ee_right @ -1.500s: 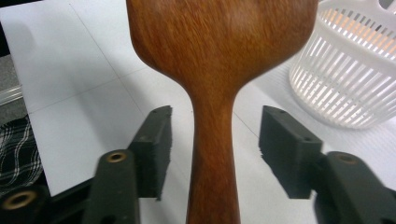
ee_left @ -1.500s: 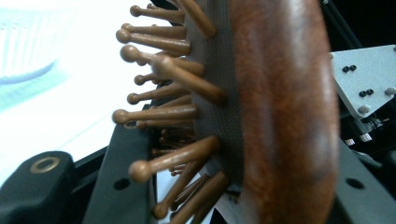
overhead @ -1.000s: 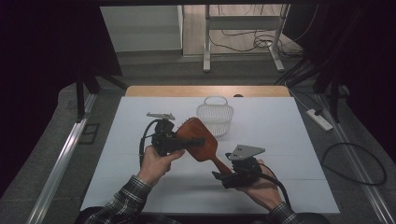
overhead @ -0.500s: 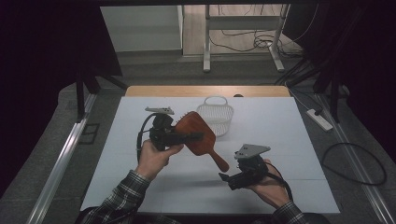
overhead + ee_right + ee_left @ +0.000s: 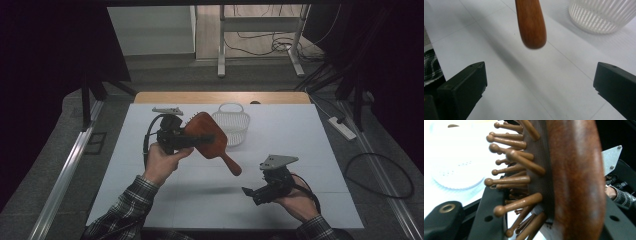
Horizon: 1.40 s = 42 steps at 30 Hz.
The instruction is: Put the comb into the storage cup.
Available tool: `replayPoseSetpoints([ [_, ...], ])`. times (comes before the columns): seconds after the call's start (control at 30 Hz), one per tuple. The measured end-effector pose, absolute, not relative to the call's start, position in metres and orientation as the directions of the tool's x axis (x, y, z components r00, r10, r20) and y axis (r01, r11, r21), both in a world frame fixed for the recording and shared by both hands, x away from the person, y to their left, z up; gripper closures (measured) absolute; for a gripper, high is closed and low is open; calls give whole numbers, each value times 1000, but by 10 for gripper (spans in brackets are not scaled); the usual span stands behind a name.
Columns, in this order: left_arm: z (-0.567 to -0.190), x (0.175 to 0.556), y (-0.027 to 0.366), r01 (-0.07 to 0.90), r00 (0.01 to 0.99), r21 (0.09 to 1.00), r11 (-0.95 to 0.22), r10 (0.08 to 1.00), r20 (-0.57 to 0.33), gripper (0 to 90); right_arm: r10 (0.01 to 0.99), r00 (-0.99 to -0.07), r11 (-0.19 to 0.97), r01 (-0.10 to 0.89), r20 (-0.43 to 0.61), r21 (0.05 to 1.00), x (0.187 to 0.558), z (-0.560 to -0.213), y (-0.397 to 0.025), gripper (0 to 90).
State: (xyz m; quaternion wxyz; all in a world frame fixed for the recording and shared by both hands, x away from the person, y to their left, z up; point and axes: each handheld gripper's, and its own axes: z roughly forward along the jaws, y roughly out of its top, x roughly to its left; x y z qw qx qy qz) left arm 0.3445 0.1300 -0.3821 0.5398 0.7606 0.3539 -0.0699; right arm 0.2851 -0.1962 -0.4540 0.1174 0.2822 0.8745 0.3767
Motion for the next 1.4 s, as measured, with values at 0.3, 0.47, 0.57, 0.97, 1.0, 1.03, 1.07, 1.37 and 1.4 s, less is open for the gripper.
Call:
replayPoseSetpoints([
  [0.3,-374,352,133,610,734,776,-158,481,-480,585,588,-808,545,426,33,722,286,-454,-208,0],
  [0.47,-369,357,137,608,729,780,-144,490,-478,586,589,-805,533,447,64,719,288,-454,-214,0],
  [0.57,-367,359,139,609,726,781,-142,498,-475,586,594,-802,530,453,68,717,286,-454,-220,0],
  [0.97,-360,373,143,613,710,780,-125,521,-474,585,615,-785,524,471,67,710,280,-452,-240,0],
  [1.0,-360,373,143,613,710,780,-125,521,-474,585,618,-783,522,474,68,709,280,-452,-242,0],
  [1.03,-358,376,144,613,708,780,-124,525,-473,585,621,-781,522,477,68,707,279,-452,-243,0],
  [1.07,-358,376,144,613,708,780,-124,525,-473,585,625,-778,520,478,67,708,279,-452,-245,0],
  [1.37,-352,392,145,624,685,774,-104,549,-479,585,669,-738,490,526,87,695,272,-452,-261,0],
  [1.4,-352,393,145,626,684,773,-102,549,-480,585,671,-736,487,528,89,696,271,-451,-262,0],
])
